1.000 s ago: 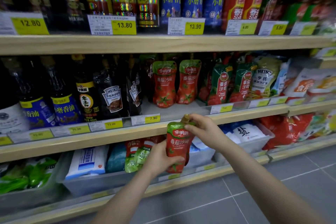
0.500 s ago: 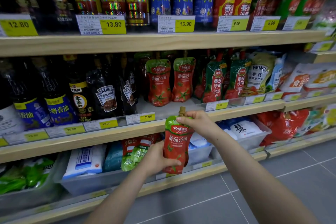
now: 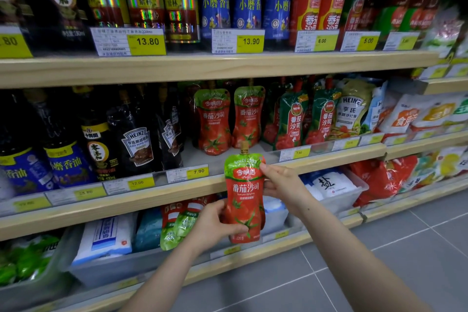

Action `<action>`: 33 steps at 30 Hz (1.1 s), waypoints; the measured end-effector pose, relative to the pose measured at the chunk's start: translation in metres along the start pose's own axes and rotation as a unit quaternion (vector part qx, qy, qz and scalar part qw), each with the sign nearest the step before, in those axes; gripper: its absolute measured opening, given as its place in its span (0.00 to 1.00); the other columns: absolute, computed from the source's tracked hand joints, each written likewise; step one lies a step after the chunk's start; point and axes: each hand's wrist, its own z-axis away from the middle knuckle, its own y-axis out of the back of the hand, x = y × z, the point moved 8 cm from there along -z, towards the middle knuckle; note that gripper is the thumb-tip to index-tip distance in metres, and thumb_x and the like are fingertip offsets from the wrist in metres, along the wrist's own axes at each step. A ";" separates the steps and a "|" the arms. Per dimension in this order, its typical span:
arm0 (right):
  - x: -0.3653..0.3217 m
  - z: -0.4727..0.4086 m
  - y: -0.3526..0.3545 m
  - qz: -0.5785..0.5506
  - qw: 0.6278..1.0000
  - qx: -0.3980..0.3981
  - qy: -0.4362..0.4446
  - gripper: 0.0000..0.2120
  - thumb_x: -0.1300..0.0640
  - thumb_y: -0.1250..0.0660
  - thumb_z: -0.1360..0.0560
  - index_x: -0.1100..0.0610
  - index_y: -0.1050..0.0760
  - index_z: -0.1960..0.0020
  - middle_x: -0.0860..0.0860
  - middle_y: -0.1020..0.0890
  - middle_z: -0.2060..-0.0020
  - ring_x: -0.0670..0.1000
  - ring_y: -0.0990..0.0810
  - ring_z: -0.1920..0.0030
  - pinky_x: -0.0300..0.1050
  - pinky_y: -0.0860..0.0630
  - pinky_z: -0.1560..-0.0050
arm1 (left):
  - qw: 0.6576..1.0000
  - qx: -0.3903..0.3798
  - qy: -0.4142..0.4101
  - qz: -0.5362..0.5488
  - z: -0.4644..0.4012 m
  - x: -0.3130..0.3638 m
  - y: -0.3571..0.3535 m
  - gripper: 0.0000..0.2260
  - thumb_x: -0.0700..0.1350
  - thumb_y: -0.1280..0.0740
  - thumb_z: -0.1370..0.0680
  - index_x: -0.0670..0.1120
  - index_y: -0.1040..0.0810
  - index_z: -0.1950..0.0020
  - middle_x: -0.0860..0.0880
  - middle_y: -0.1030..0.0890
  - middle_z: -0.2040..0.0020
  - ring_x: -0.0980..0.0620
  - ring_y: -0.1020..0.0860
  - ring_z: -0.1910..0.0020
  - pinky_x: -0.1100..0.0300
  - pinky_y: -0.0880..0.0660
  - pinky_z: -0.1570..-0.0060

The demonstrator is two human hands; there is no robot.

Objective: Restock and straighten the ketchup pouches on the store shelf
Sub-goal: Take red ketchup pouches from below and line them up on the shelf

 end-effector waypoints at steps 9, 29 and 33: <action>0.020 0.019 0.001 0.125 0.972 0.166 0.113 0.24 0.62 0.23 0.38 0.55 0.30 0.46 0.42 0.21 0.58 0.35 0.21 0.59 0.27 0.28 0.61 | 0.976 0.080 -0.106 -0.172 -0.007 0.053 -0.003 0.17 0.60 0.29 0.43 0.67 0.24 0.55 0.60 0.18 0.60 0.63 0.21 0.60 0.66 0.25 0.61; -0.063 -0.084 0.022 0.339 0.892 0.236 0.185 0.37 0.44 0.27 0.35 0.55 0.41 0.34 0.56 0.21 0.44 0.60 0.22 0.46 0.53 0.26 0.50 | 0.654 0.205 -0.284 -0.670 -0.026 0.084 0.061 0.21 0.57 0.43 0.24 0.44 0.25 0.41 0.48 0.24 0.59 0.46 0.25 0.61 0.54 0.31 0.64; -0.053 -0.094 0.024 0.358 0.886 0.255 0.147 0.38 0.42 0.29 0.33 0.56 0.43 0.33 0.57 0.20 0.45 0.62 0.21 0.48 0.54 0.26 0.51 | 0.653 0.208 -0.283 -0.671 -0.029 0.083 0.061 0.21 0.57 0.43 0.24 0.44 0.25 0.41 0.48 0.23 0.59 0.47 0.25 0.61 0.54 0.31 0.64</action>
